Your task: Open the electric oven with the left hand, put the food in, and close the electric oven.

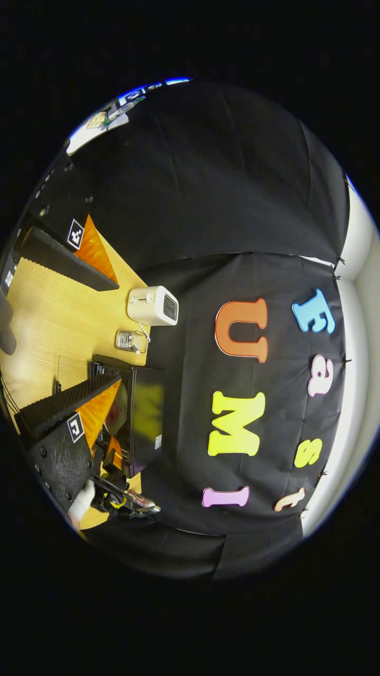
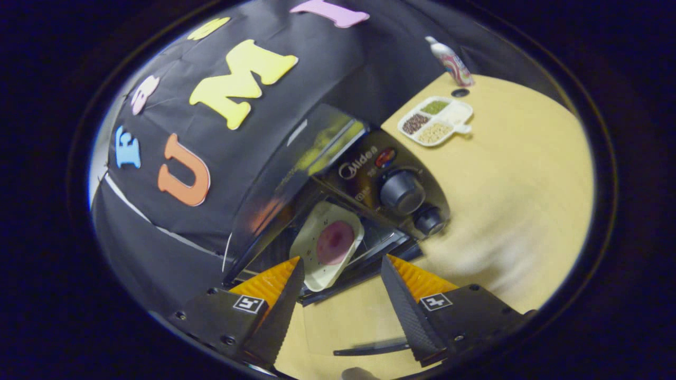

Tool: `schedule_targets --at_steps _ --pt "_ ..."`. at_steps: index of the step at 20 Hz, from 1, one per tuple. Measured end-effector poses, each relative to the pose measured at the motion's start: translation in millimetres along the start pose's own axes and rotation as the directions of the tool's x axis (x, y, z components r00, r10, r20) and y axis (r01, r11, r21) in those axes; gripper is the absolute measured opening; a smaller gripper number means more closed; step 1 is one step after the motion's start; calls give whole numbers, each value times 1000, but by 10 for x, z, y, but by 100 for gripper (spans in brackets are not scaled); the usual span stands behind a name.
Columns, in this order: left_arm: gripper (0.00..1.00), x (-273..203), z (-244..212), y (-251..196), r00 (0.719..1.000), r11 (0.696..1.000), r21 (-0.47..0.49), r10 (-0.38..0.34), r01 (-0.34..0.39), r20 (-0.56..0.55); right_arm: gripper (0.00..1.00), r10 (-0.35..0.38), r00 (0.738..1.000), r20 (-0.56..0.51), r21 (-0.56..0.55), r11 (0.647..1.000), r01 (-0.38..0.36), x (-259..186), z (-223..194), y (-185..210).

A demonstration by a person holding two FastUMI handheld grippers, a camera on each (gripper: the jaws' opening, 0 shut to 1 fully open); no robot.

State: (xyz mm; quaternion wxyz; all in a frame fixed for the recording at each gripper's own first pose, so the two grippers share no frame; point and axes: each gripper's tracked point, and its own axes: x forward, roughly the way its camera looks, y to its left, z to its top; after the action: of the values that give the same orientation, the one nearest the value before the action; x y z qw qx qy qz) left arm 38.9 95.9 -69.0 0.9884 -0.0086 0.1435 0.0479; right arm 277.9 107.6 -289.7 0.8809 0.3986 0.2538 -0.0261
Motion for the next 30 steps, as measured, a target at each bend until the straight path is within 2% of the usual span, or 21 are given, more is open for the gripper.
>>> schedule_targets --at_steps 2,6,10,11,14,20,23,24,30 --pt "96 9 -38 -1 1000 1000 9 -10 10 8 92 -10 1000 16 -73 997 12 -268 75 -41" --pt "96 27 -115 -70 999 999 20 -47 46 21 92 -43 996 76 -234 970 59 -885 205 -105" --pt "96 35 -258 -194 995 995 36 -93 92 18 95 -65 973 223 -460 873 164 -1611 443 -123" --pt "96 47 -290 -233 994 993 41 -112 111 19 93 -66 963 260 -486 853 190 -1787 458 -128" --pt "96 55 -439 -399 987 985 63 -161 160 10 96 -67 945 321 -553 797 245 -2268 425 -108" --pt "96 80 -929 -803 972 968 86 -232 235 -39 97 -25 908 419 -696 634 338 -3199 409 -75" --pt "96 123 -1310 -1016 966 963 97 -241 250 -97 97 -12 907 421 -722 601 343 -3443 444 -142" --pt "96 129 -1430 -1076 963 963 96 -238 251 -123 100 -10 909 417 -728 595 340 -3504 453 -163" --pt "96 219 -2139 -1391 946 965 103 -208 239 -249 100 2 917 399 -739 593 320 -3656 610 -271"
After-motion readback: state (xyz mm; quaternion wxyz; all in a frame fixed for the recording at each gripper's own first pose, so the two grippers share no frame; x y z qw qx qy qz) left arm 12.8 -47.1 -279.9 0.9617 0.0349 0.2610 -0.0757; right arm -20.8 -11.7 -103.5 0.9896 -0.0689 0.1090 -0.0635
